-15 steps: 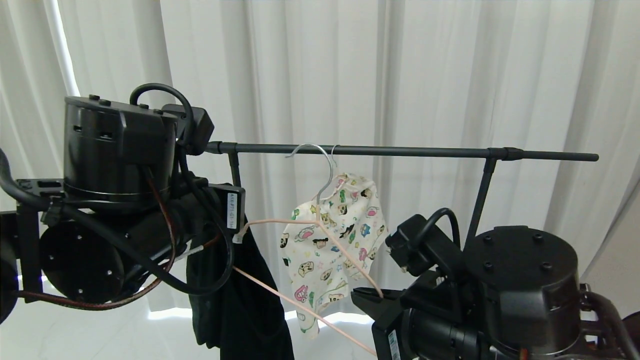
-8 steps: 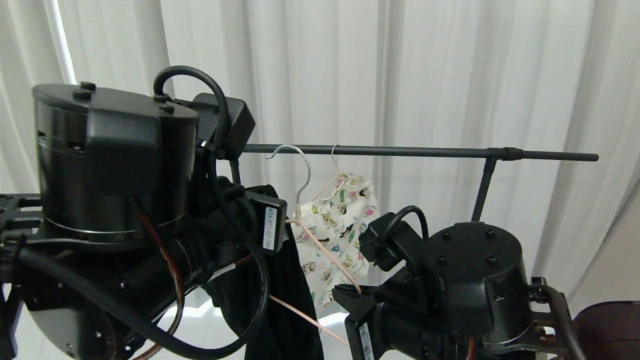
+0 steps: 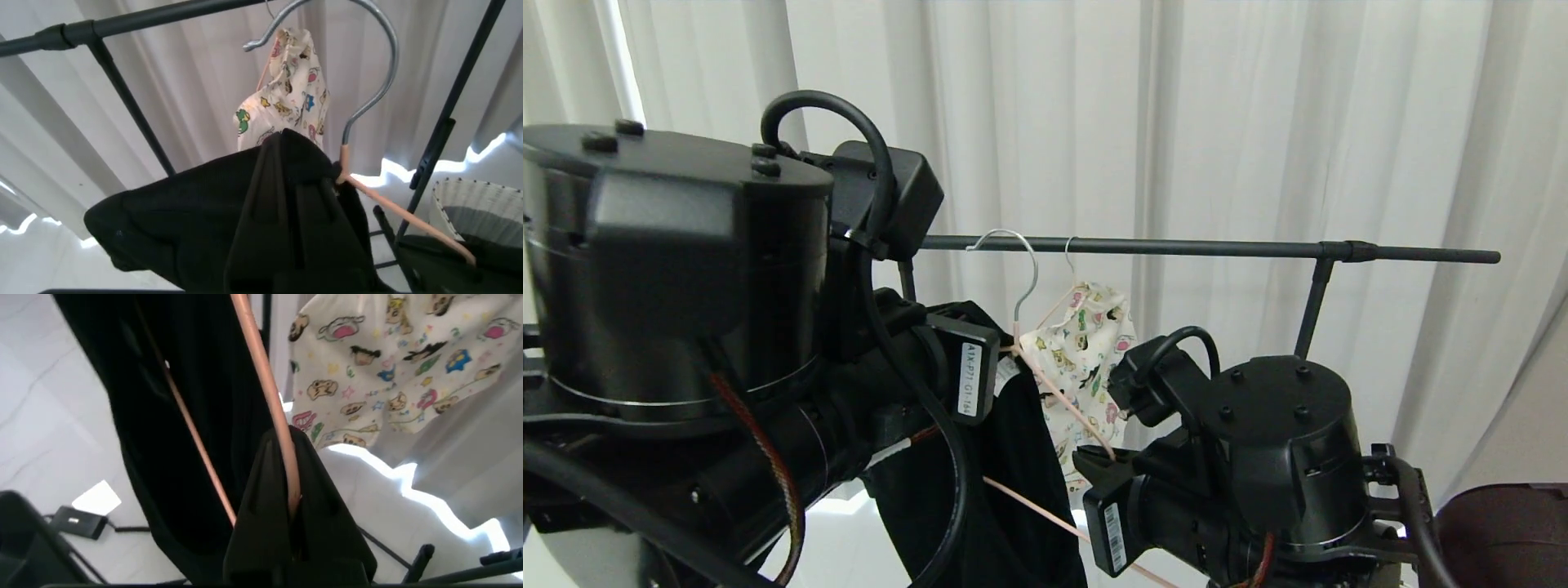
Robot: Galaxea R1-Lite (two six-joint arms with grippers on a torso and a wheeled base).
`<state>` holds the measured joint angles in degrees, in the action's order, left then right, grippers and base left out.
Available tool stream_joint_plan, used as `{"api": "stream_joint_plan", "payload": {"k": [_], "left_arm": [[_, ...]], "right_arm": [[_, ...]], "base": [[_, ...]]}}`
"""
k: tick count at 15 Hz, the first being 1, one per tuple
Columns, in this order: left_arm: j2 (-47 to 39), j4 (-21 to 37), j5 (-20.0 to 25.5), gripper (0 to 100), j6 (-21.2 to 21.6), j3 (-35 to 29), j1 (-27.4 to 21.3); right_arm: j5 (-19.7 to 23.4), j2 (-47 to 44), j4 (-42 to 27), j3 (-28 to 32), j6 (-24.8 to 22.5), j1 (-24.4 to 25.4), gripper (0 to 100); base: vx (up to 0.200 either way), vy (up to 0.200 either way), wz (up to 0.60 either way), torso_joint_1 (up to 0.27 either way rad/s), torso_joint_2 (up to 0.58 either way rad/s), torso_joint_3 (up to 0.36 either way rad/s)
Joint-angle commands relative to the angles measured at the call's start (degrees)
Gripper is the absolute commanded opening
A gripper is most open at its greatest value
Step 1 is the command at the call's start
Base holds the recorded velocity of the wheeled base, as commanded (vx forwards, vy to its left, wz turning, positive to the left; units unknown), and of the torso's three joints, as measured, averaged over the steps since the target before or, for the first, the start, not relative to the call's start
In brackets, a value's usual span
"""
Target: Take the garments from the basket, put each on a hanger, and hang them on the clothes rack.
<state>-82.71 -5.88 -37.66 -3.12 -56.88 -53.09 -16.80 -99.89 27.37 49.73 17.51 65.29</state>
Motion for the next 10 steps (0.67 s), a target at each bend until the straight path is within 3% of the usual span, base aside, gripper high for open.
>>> {"api": "stream_joint_plan", "payload": {"k": [1,10], "left_arm": [[1.0,0.0,0.0,100,0.0,0.0,0.0],[4.1,0.0,-0.1,100,1.5,1.0,-1.1]], "right_arm": [[-0.8,0.1,0.6,0.0,0.0,-0.8,0],[-3.5,3.6,3.9,0.1,-1.9,-7.2,0]], "base": [[0.0,0.0,0.0,0.0,0.0,0.0],[0.0,0.0,0.0,0.0,0.0,0.0]]}}
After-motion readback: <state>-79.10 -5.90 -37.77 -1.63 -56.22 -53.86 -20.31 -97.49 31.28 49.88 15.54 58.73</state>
